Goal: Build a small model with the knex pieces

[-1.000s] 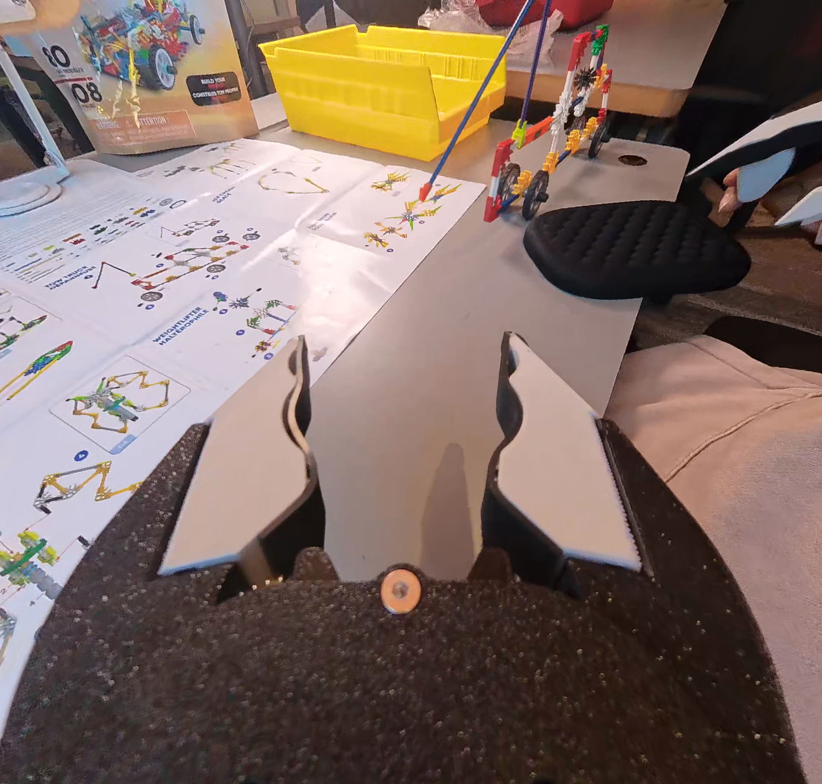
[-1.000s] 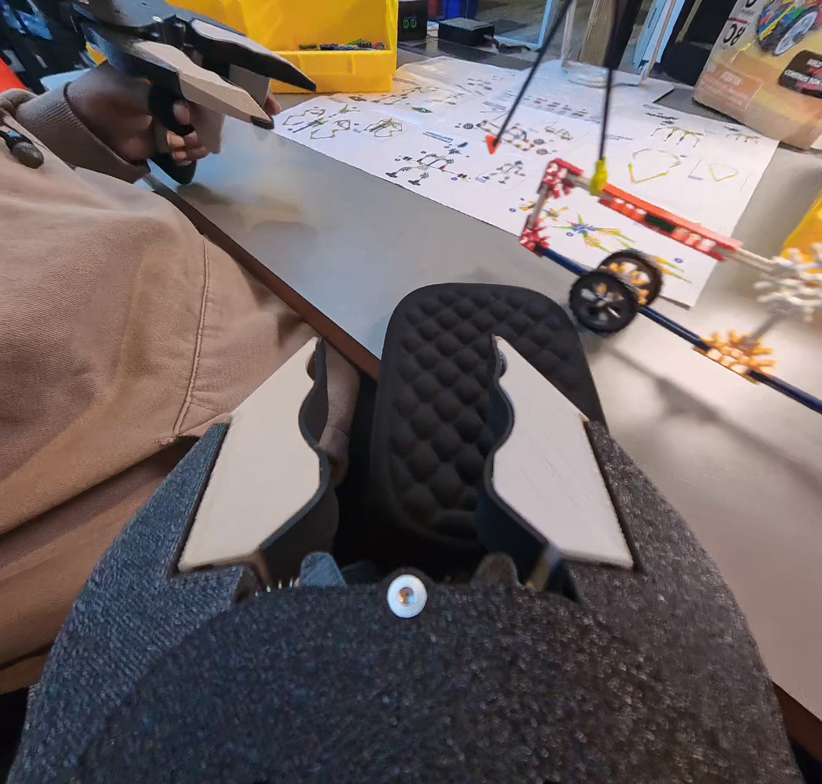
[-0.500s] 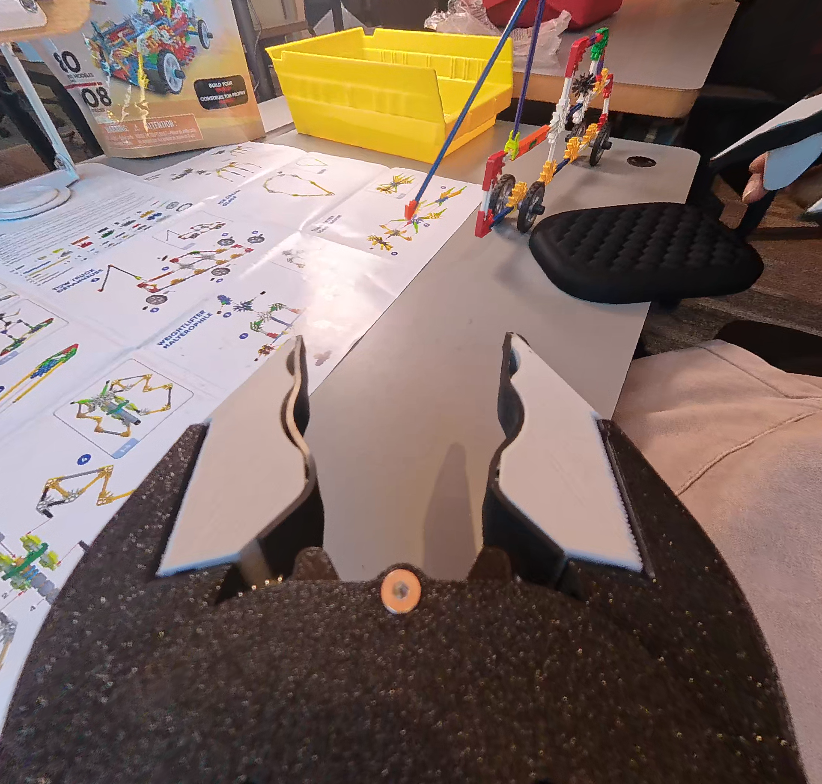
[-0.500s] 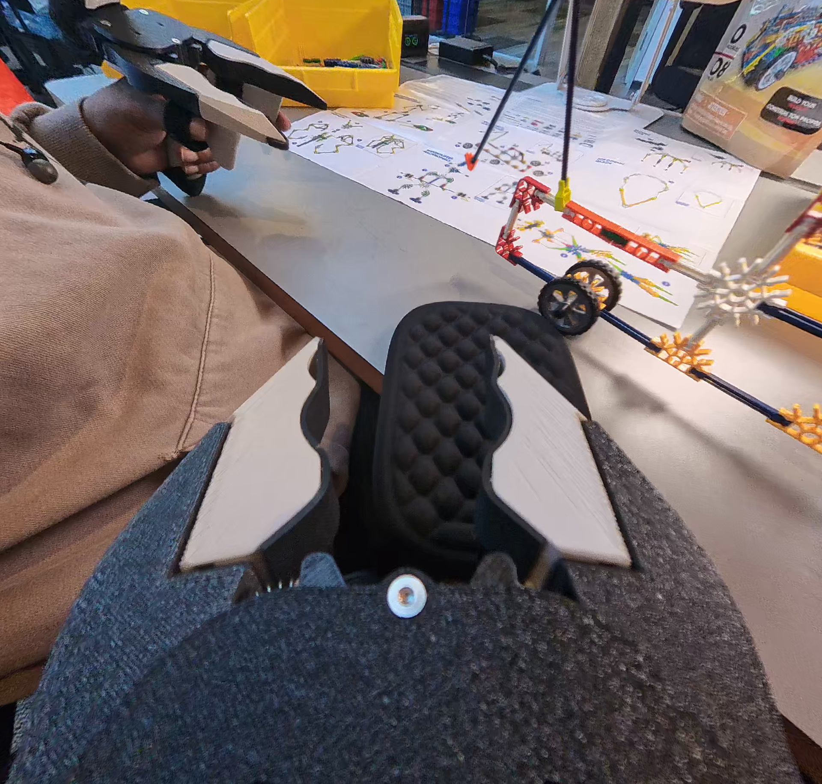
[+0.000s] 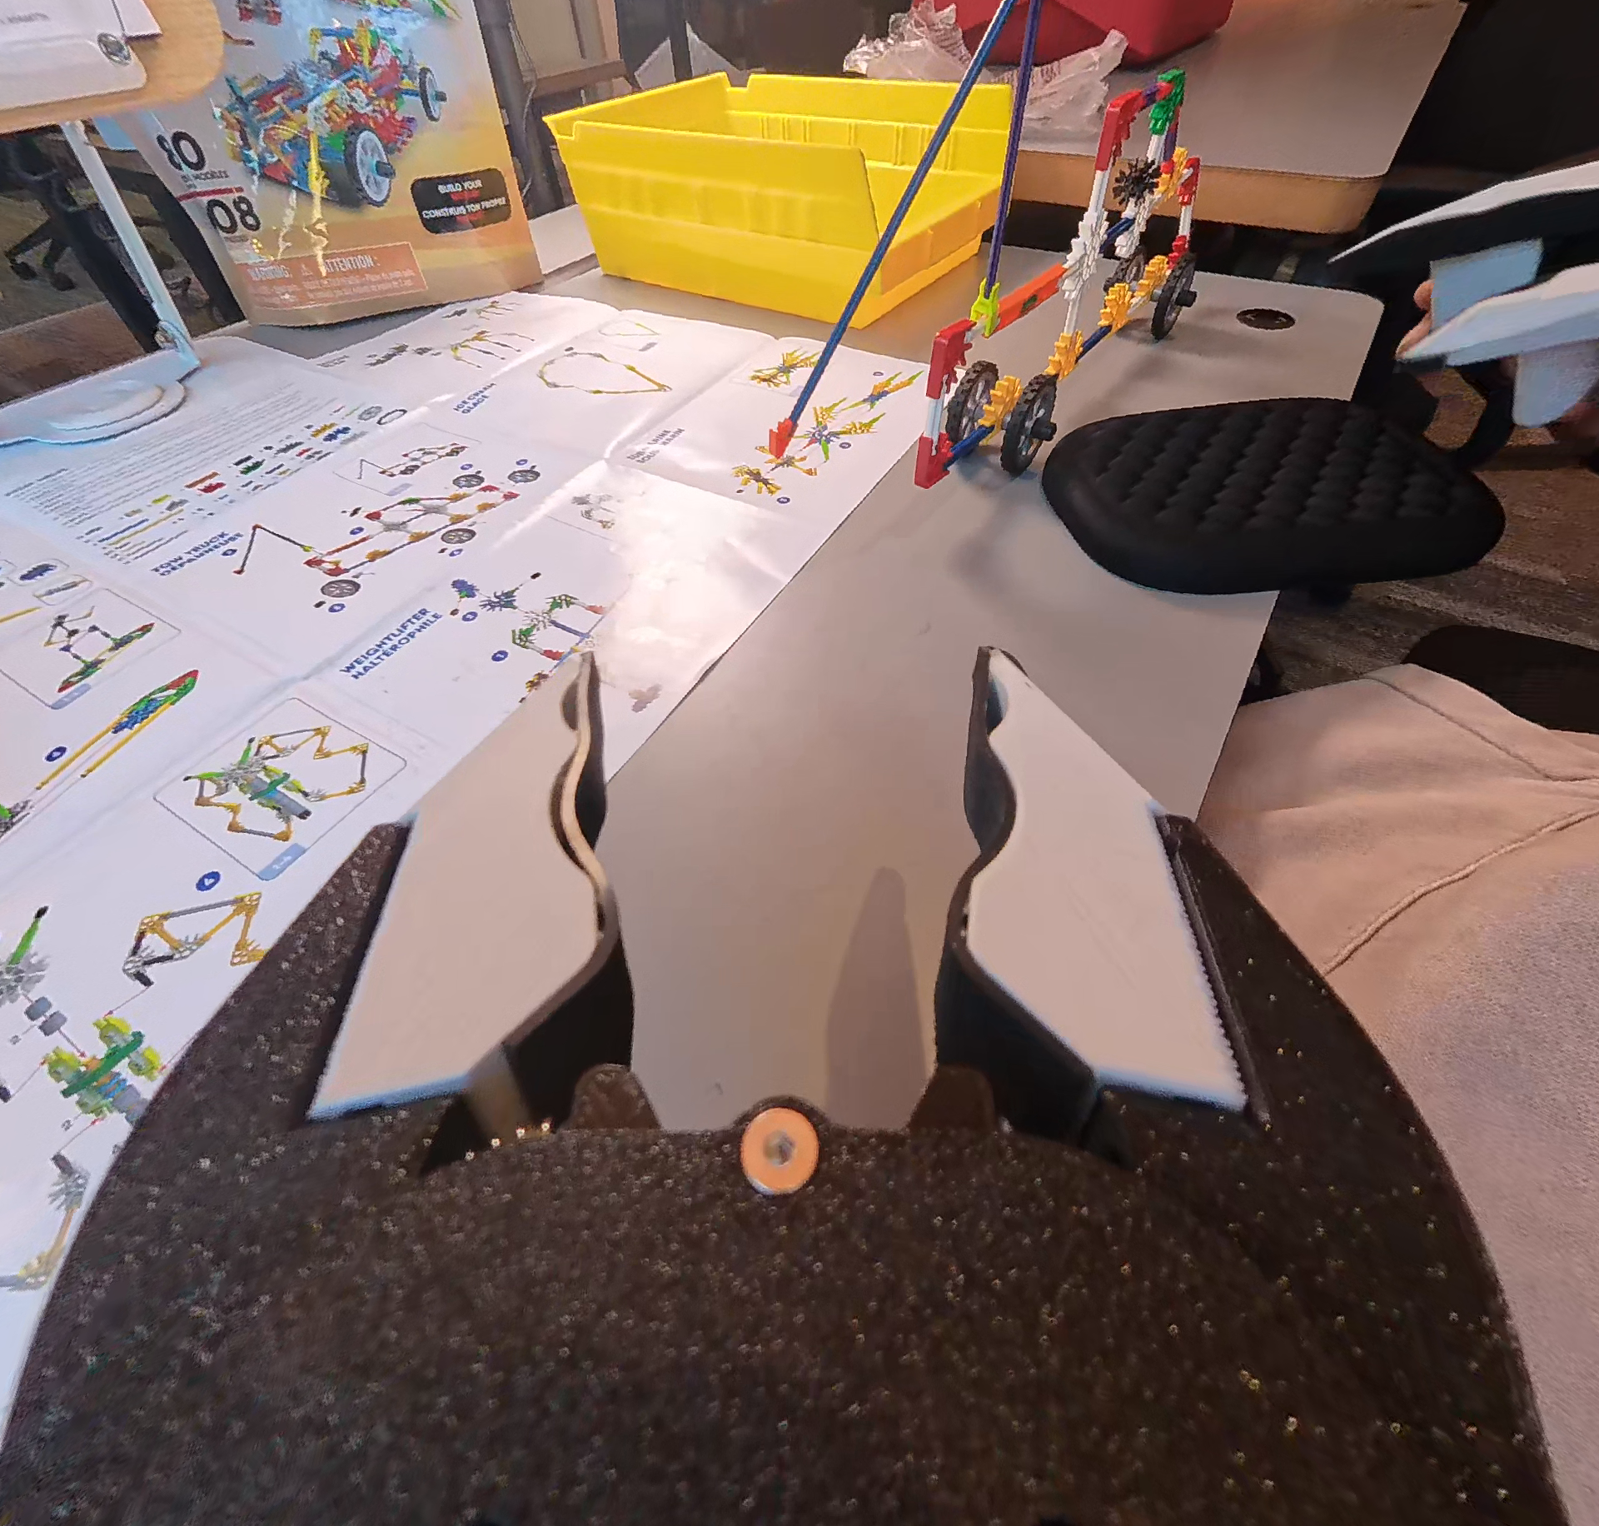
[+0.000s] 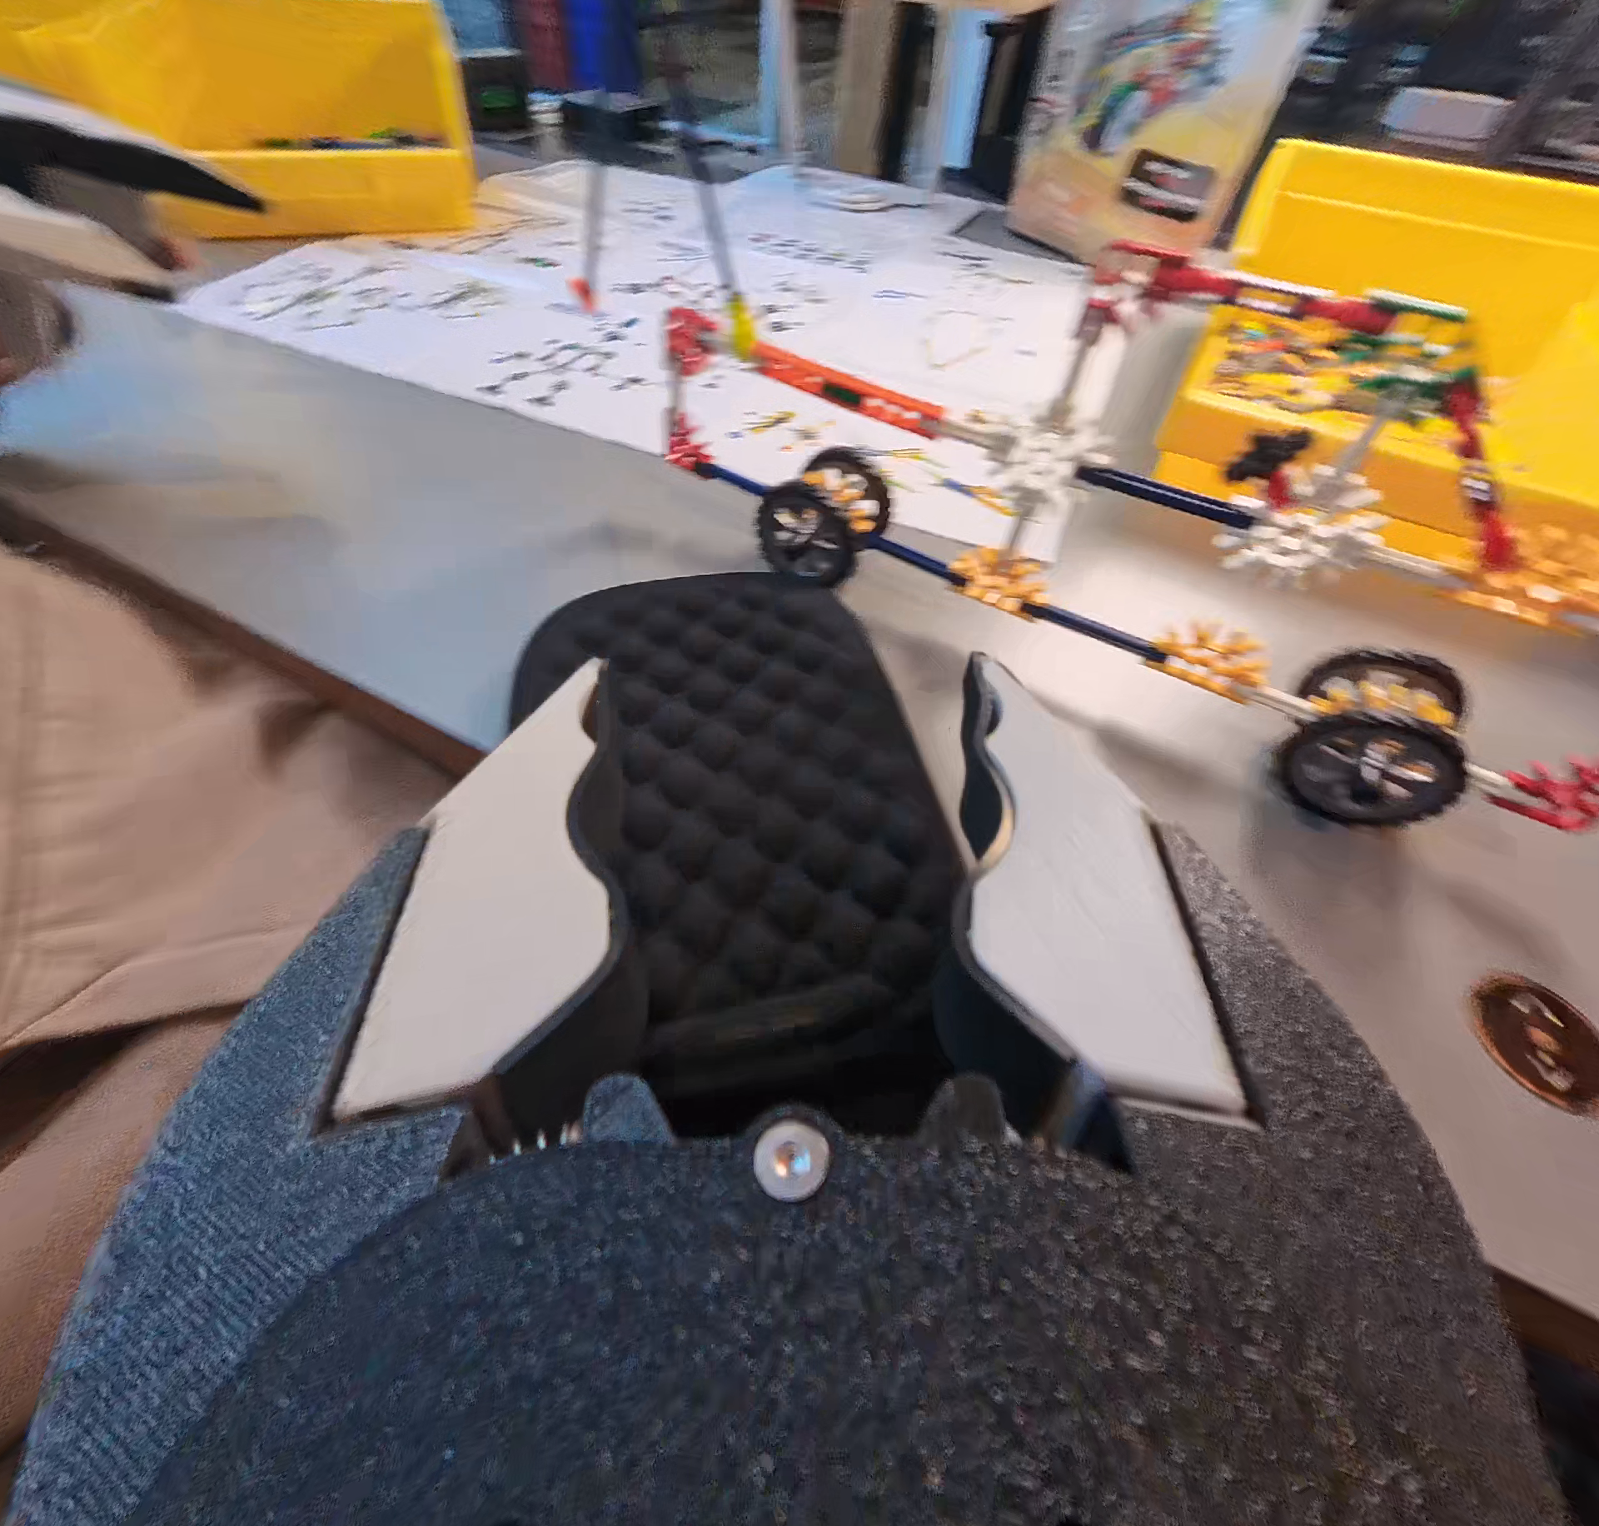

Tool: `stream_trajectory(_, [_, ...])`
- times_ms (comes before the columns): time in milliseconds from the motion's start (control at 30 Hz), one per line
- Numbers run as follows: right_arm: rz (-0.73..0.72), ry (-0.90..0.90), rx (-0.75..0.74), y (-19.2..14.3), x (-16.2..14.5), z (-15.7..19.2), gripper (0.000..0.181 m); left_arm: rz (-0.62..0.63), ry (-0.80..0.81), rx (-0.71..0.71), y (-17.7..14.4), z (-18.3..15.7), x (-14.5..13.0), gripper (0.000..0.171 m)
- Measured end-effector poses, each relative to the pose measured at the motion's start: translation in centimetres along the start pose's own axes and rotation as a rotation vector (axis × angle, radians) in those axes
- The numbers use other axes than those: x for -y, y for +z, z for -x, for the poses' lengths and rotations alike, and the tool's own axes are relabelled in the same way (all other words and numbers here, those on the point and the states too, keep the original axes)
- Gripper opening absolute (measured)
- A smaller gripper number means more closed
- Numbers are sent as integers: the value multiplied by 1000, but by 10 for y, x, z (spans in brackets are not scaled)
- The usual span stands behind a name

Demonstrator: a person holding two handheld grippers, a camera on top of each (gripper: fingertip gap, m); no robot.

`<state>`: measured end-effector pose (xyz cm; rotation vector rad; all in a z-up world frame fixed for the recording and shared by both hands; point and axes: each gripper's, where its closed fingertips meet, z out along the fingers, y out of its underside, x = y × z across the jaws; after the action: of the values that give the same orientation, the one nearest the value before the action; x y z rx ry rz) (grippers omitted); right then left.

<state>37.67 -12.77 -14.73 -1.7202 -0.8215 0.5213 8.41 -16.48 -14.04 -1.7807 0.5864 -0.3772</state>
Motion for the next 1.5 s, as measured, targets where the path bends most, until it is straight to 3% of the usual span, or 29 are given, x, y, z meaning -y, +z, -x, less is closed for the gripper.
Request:
stream_trajectory(100, [-50, 142, -249, -5, -6, -69, 91, -1, -2, 21, -4, 3, -1, 84])
stream_trajectory(167, [-86, 222, -326, -7, -11, -105, 98, 0, 4, 37, -7, 5, -3, 84])
stream_trajectory(367, [-30, 208, -392, 14, -17, -170, 124, -4, -5, 60, -9, 11, -3, 83])
stream_trajectory(467, [-27, 264, -326, 28, -17, -186, 134, -2, -3, 70, -13, 11, -3, 83])
stream_trajectory(567, [17, 241, -254, 38, -19, -175, 130, 20, -5, 78, -16, 11, -8, 83])
stream_trajectory(667, [-3, 200, -97, 39, -14, -136, 96, 47, -17, 67, -16, 9, -14, 82])
stream_trajectory(700, [-29, 200, -66, 37, -10, -125, 97, 70, -23, 58, -15, 8, -18, 84])
stream_trajectory(900, [-150, 221, -8, 6, -8, -93, 81, 306, -142, 142, -11, 30, -62, 99])
stream_trajectory(1100, [-233, 216, 3, -20, 1, -68, 73, 191, -322, 322, -37, 88, -51, 122])
stream_trajectory(1267, [-263, 159, 34, -15, 22, -51, 69, 167, -440, 379, -71, 129, -58, 115])
stream_trajectory(1300, [-266, 146, 47, -12, 26, -46, 68, 136, -495, 357, -73, 132, -57, 130])
stream_trajectory(1400, [-256, 101, 83, -1, 32, -31, 68, 81, -563, 288, -72, 131, -50, 112])
stream_trajectory(1500, [-205, 48, 96, 9, 28, -19, 67, 69, -542, 284, -62, 127, -46, 111])
